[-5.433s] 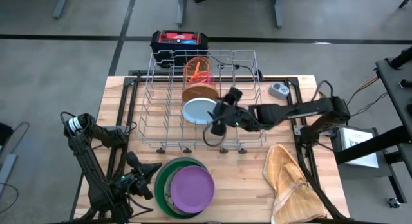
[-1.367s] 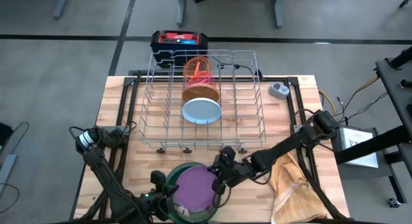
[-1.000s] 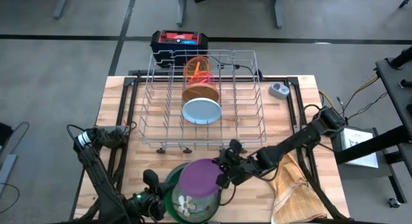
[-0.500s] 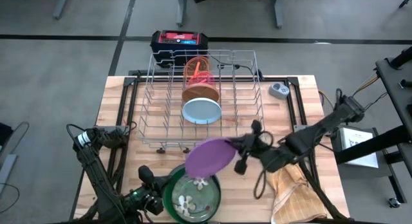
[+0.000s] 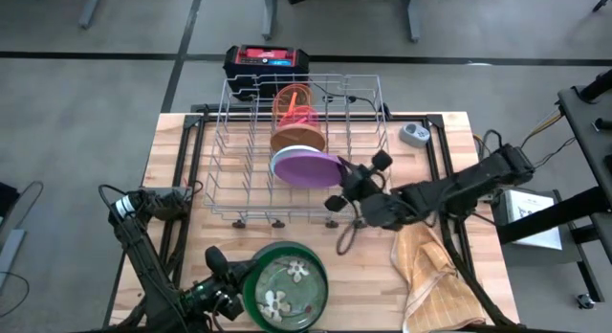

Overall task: Sort dishes
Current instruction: Put the purple plate into the dish rack

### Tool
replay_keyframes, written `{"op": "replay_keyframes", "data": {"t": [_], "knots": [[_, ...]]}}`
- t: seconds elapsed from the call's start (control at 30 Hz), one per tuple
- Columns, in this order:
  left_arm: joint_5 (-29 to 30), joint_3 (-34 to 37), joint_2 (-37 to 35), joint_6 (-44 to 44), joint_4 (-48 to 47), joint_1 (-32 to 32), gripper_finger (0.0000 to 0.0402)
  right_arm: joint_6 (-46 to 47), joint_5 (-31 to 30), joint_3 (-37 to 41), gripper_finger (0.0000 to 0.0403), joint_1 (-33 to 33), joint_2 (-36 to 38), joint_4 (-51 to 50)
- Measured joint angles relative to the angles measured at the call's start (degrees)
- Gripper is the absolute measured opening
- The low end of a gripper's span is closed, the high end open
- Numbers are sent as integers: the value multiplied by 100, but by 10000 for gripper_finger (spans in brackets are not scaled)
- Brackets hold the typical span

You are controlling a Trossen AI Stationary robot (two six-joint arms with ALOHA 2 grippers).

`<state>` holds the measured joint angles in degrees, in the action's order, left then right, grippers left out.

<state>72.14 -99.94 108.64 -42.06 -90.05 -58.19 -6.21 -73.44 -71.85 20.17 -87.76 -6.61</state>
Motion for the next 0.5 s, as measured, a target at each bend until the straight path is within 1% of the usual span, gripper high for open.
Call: {"op": "replay_keyframes", "data": {"t": [0.07,0.3,0.43,0.5], "knots": [[-115,0,0,0,1,0,0,-16,4,0,9,-111,-155,0],[-117,0,0,87,1,0,0,-137,54,-195,9,-305,-597,5],[-120,0,0,107,3,0,0,-104,517,-328,9,-322,-746,17],[-121,1,0,107,4,0,0,-99,602,-374,9,-325,-794,4]]}}
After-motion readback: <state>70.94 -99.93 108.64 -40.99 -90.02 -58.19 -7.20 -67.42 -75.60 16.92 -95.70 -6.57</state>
